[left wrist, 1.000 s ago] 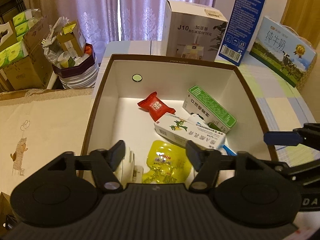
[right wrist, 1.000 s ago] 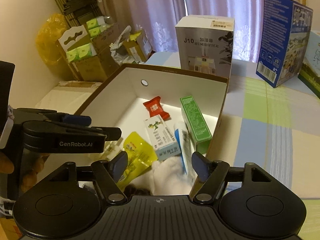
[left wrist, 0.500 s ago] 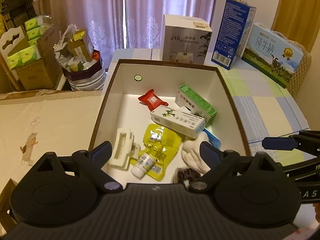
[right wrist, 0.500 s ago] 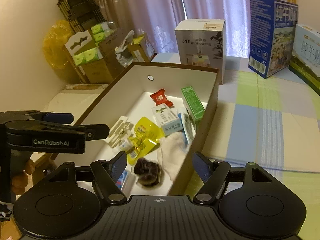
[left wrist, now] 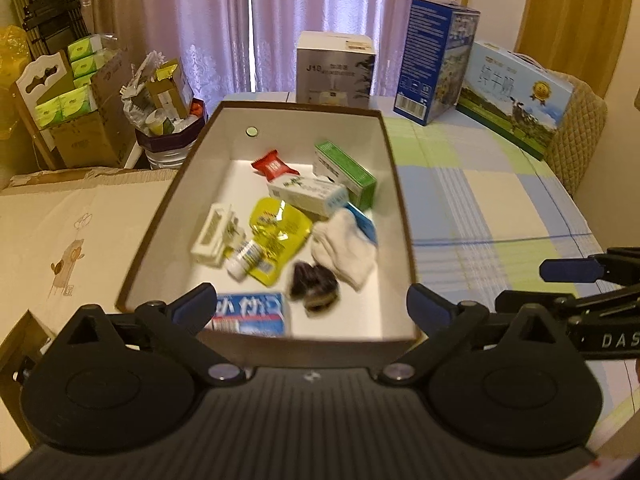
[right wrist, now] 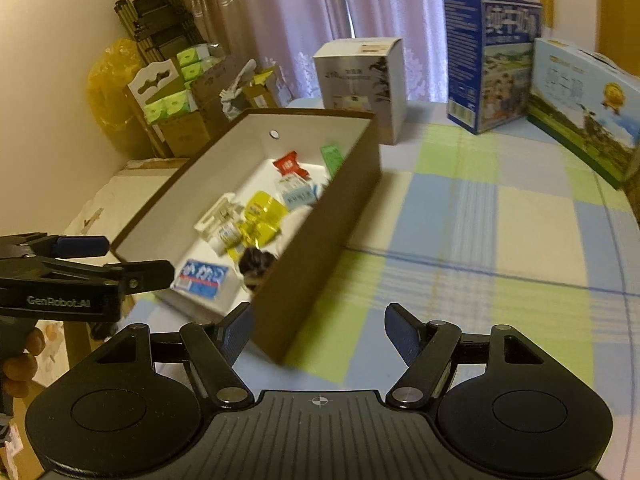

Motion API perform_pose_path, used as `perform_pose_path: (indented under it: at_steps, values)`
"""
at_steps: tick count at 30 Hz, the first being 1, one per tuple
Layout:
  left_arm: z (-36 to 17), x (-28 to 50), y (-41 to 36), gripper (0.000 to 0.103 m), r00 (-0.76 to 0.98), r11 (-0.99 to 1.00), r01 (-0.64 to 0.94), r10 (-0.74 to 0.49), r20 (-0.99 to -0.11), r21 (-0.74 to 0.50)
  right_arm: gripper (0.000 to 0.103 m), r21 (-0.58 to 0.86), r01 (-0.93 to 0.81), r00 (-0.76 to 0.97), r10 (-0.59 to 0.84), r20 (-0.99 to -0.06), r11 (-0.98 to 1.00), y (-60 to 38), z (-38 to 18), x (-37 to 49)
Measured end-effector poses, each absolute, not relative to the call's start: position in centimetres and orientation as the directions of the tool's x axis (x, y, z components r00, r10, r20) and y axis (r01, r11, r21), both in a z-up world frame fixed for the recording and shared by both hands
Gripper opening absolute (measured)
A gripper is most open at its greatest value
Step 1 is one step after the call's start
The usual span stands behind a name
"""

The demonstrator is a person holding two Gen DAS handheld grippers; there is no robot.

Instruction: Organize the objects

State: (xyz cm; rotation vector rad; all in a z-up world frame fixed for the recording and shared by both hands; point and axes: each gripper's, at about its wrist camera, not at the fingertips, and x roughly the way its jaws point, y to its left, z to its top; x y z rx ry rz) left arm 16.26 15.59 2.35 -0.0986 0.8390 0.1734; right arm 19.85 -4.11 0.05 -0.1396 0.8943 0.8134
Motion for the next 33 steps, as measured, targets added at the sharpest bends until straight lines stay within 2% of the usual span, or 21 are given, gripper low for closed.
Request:
perform_pose_path:
  at_steps: [14, 33]
  values:
    - [2.6, 10.1, 7.2, 0.102, 0.656, 0.979, -0.204, 0.115, -0.746, -0.028, 0.070, 0.218, -0.665, 0.379, 0.574, -0.726, 0.715, -13.7, 0.9, 16.6]
    - [2.3, 6.0, 0.0, 0.102, 0.641, 0.986, -0.160, 0.075, -0.764, -0.038, 0.070, 0.224, -0.638, 0.386, 0.557, -0.735, 0.737, -20.6, 1.1, 12.7]
